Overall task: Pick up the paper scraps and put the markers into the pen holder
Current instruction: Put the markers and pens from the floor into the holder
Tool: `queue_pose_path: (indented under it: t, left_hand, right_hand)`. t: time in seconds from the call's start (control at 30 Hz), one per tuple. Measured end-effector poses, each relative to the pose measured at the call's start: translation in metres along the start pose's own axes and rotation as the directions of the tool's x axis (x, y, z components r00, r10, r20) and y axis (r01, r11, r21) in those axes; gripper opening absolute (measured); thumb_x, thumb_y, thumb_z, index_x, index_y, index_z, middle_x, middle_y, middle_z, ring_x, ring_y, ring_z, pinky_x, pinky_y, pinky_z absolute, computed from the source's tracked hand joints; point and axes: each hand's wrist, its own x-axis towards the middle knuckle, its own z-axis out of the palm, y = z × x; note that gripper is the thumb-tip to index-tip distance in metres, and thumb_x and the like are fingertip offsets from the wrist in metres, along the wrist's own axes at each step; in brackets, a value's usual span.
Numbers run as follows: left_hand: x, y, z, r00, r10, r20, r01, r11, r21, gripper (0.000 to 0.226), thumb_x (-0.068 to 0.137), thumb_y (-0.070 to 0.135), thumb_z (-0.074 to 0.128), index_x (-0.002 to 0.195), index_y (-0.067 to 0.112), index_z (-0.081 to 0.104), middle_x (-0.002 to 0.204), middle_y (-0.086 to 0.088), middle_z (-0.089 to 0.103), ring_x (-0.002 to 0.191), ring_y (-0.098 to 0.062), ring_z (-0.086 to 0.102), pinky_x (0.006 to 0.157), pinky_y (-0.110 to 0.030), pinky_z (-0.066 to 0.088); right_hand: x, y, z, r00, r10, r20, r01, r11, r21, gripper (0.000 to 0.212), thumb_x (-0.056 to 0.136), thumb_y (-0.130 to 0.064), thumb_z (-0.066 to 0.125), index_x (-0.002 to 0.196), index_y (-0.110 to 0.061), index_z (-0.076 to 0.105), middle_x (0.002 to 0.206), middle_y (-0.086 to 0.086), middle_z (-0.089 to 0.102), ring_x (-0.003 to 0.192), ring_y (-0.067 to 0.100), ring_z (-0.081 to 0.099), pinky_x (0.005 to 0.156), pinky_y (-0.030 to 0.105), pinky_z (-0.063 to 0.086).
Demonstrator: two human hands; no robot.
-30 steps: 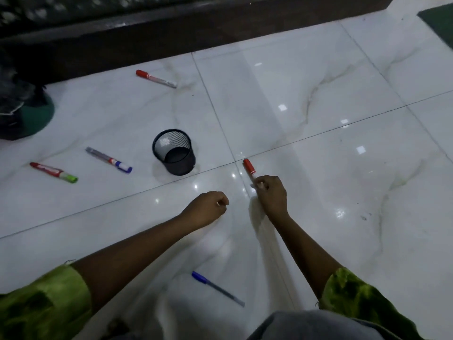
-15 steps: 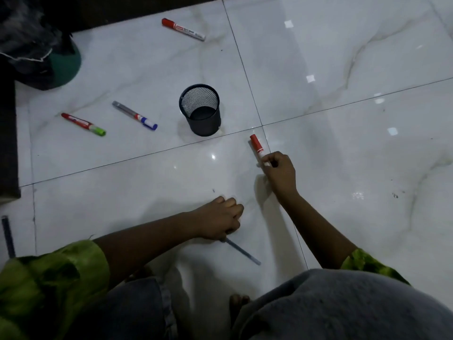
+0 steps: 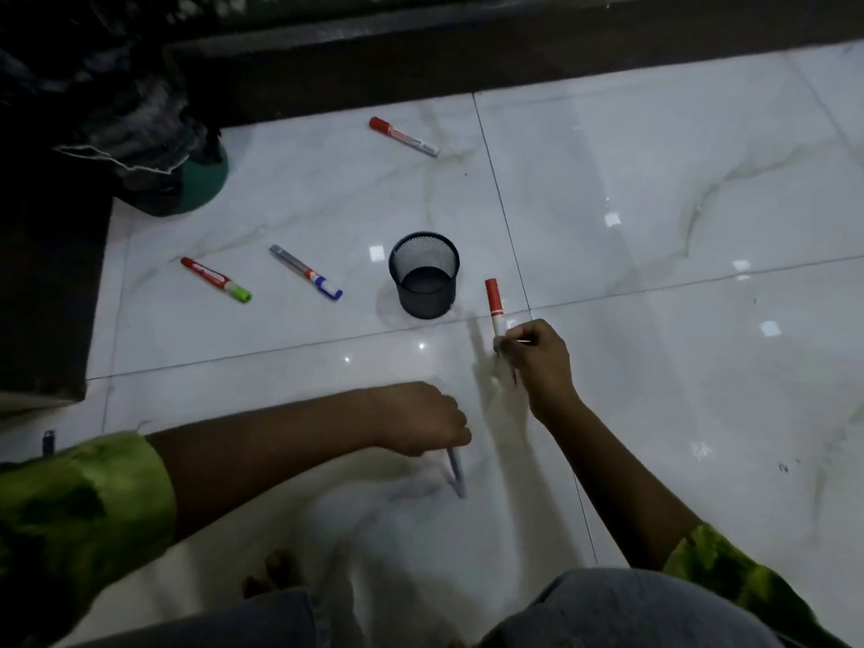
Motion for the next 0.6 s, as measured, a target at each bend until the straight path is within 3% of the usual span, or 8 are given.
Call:
queue_pose_path:
  t: [0.13, 0.3, 0.43, 0.53, 0.6]
  left_hand:
    - [-0.026, -0.031, -0.054, 0.981, -0.164, -0.103, 0.171, 0.983, 0.062, 0.028, 0.088, -0.005, 0.038, 0.109, 0.003, 0.054, 0.115, -0.012, 0.053, 0.108, -0.028, 0.05, 0.068, -0.031, 0.033]
    - [-0.069, -0.089, -0.103, 0.837, -0.405, -0.367, 0.376, 0.914, -0.152, 0.034, 0.086, -0.004, 0.043, 0.114, 0.005, 0.06, 0.115, -0.013, 0.054, 0.108, -0.027, 0.052, 0.074, -0.032, 0.04]
    - [-0.07, -0.125, -0.102, 0.687, -0.575, -0.445, 0.418, 0.813, -0.405, 0.032, 0.087, -0.005, 0.046, 0.111, 0.008, 0.063, 0.111, -0.01, 0.056, 0.1, -0.025, 0.056, 0.084, -0.035, 0.048]
    - [-0.06, -0.136, -0.09, 0.673, -0.637, -0.376, 0.434, 0.752, -0.497, 0.029, 0.086, -0.006, 0.047, 0.108, 0.006, 0.063, 0.109, -0.012, 0.057, 0.098, -0.026, 0.057, 0.084, -0.036, 0.048]
    - [-0.051, -0.138, -0.081, 0.669, -0.661, -0.341, 0.441, 0.722, -0.533, 0.027, 0.085, -0.006, 0.048, 0.106, 0.006, 0.06, 0.108, -0.012, 0.057, 0.097, -0.027, 0.056, 0.081, -0.035, 0.046]
  right_hand:
    - [0.01, -0.042, 0.011, 0.998, -0.066, 0.003, 0.064, 0.985, 0.158, 0.023, 0.08, -0.004, 0.067, 0.071, -0.018, 0.052, 0.079, 0.005, 0.059, 0.077, 0.021, 0.058, 0.072, 0.031, 0.048]
    - [0.026, -0.107, 0.03, 0.963, -0.261, 0.071, 0.237, 0.94, 0.247, 0.03, 0.081, -0.001, 0.064, 0.099, -0.023, 0.057, 0.081, 0.0, 0.058, 0.074, 0.01, 0.057, 0.06, 0.02, 0.043]
    - [0.038, -0.124, 0.051, 0.912, -0.395, 0.11, 0.394, 0.918, 0.036, 0.046, 0.082, 0.0, 0.062, 0.123, -0.017, 0.053, 0.085, 0.004, 0.059, 0.075, 0.013, 0.056, 0.067, 0.018, 0.047]
    - [0.044, -0.117, 0.062, 0.881, -0.458, 0.114, 0.472, 0.858, -0.201, 0.041, 0.082, -0.008, 0.062, 0.121, -0.017, 0.053, 0.089, 0.0, 0.062, 0.073, 0.01, 0.056, 0.059, 0.003, 0.042]
    - [0.048, -0.108, 0.066, 0.87, -0.483, 0.102, 0.49, 0.819, -0.3, 0.033, 0.085, -0.014, 0.06, 0.117, -0.015, 0.054, 0.09, 0.0, 0.064, 0.073, 0.012, 0.057, 0.059, 0.004, 0.04]
